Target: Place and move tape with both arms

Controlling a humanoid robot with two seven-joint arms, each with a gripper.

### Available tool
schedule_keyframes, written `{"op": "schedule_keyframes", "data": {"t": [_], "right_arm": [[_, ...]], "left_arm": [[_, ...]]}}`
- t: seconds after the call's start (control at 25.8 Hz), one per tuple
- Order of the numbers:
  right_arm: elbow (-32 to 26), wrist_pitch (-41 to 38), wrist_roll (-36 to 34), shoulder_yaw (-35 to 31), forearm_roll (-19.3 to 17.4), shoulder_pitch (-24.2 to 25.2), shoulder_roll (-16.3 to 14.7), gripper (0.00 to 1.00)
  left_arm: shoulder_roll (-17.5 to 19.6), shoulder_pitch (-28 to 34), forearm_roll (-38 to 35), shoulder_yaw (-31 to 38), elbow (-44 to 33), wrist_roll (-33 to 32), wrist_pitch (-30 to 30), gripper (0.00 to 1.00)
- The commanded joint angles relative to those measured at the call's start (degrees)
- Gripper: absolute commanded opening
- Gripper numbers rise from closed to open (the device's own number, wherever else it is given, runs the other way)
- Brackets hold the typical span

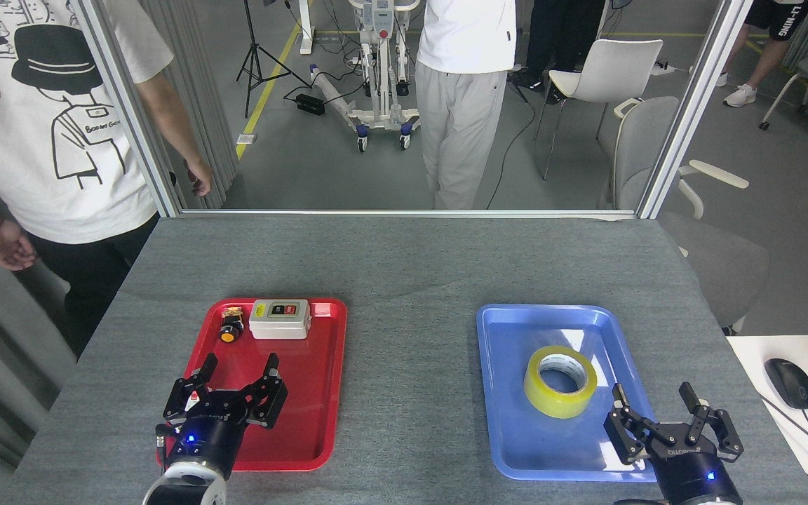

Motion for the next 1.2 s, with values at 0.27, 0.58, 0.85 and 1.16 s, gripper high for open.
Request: {"op": "schedule_keyframes", "data": {"t": [0.27, 0.58, 0.85, 1.16], "right_arm": [[0.6, -0.6, -0.1, 0.0, -7.5, -2.5, 0.2, 1.00], [0.7, 1.9, -0.2, 0.6, -5.4, -2.3, 0.0, 1.00], [0.5, 3.3, -1.3, 3.0, -10.2, -2.1, 0.2, 1.00], [0.6, 3.4, -2.3, 3.0, -12.3, -2.1, -1.0, 1.00]], "left_arm": [[0.0, 0.0, -0.1, 0.0, -0.2, 0.0, 0.1, 1.00], [0.1, -0.3, -0.1, 0.0, -0.1, 0.0, 0.3, 1.00], [0.1, -0.1, 0.0, 0.0, -0.2, 0.1, -0.1, 1.00], [0.2, 0.0, 0.0, 0.1, -0.2, 0.1, -0.1, 1.00]]}}
